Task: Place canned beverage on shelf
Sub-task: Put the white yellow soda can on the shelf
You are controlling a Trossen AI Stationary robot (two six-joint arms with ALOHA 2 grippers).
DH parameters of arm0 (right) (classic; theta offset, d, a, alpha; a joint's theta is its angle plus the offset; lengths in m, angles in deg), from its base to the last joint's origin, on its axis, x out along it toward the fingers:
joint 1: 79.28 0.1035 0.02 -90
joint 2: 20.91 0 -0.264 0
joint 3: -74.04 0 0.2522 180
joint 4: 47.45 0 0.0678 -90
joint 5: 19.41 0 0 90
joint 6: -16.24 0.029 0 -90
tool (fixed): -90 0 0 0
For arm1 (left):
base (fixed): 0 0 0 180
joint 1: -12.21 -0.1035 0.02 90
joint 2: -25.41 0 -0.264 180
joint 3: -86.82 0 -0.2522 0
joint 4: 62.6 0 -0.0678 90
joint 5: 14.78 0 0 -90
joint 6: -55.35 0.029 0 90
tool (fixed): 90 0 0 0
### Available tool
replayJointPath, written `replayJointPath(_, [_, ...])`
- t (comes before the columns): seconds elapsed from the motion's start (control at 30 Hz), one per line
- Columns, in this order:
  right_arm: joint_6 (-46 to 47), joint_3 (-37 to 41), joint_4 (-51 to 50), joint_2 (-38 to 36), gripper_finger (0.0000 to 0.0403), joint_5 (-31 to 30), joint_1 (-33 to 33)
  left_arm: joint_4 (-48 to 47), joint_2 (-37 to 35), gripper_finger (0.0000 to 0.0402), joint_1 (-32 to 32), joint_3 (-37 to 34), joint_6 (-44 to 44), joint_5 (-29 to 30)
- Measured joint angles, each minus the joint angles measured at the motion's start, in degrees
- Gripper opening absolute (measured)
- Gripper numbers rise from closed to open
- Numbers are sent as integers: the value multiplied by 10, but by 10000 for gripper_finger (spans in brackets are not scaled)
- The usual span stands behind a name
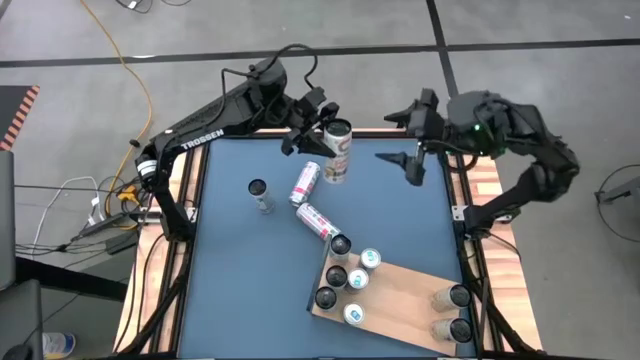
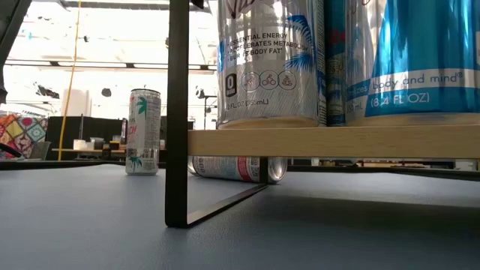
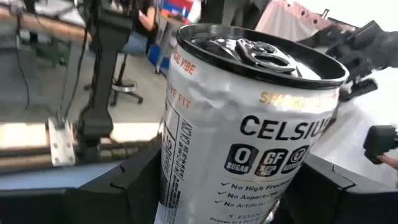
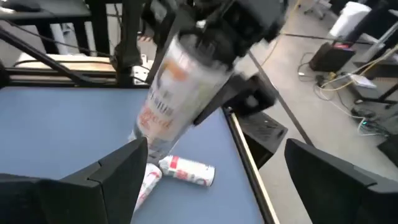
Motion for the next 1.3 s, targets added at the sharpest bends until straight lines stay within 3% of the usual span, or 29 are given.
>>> replayJointPath(0.17, [-27, -132, -77, 78, 366, 30, -9, -85, 0, 252, 9, 0, 53, 5])
replayJointPath(0.33, [-41, -98, -60, 94, 366, 104, -28, -172, 0, 252, 18, 4, 122, 42])
replayJointPath(0.5, [-43, -99, -64, 112, 366, 128, -48, -316, -1, 252, 27, 41, 240, 116])
replayJointPath(0.63, [-47, -98, -60, 120, 366, 189, -57, -419, -1, 252, 32, 72, 319, 168])
replayJointPath(0.7, [-47, -98, -64, 121, 366, 218, -65, -436, -1, 252, 33, 77, 340, 177])
replayJointPath(1.3, [-90, -97, -36, 182, 365, 244, -83, -491, -1, 252, 51, 77, 384, 267])
